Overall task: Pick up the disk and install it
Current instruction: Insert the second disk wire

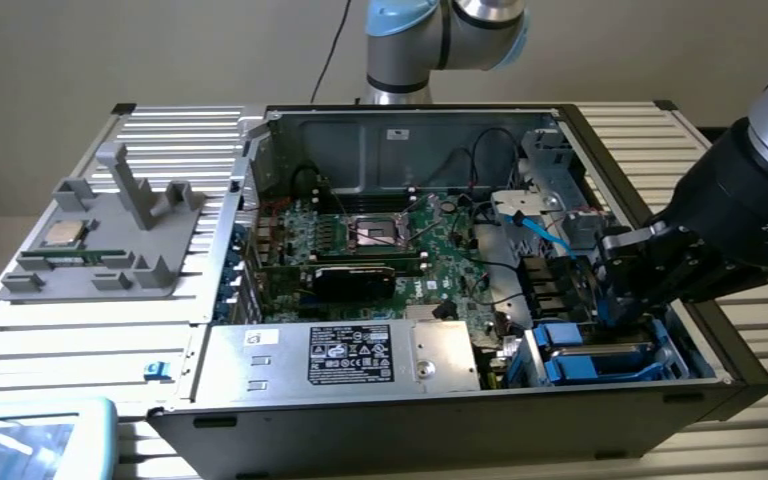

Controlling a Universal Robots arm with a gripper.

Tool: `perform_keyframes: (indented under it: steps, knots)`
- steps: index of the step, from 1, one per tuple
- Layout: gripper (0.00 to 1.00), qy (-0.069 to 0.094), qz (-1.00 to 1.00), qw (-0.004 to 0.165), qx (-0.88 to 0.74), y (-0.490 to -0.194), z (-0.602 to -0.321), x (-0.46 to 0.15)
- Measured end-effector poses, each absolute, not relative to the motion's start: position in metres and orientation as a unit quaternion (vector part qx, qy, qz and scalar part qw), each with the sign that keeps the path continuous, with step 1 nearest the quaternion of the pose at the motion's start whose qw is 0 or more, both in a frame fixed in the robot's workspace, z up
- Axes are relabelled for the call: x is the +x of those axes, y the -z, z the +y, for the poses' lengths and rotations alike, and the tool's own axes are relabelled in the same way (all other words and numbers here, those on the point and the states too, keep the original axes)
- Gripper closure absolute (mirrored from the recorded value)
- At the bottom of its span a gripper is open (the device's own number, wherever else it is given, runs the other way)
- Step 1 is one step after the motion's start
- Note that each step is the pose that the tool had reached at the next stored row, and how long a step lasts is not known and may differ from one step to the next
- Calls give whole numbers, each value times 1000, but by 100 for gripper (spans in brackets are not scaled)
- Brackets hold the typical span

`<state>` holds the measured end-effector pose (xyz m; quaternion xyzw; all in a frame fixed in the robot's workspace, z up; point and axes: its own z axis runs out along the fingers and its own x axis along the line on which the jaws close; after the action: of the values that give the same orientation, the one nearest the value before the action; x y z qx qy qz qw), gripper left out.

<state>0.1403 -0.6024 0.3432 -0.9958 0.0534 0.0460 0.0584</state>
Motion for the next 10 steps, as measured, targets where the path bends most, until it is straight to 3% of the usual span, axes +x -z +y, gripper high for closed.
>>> perform_keyframes:
  steps: [10]
  knots:
    - [89,-52,54,58,-996,-338,-603,142]
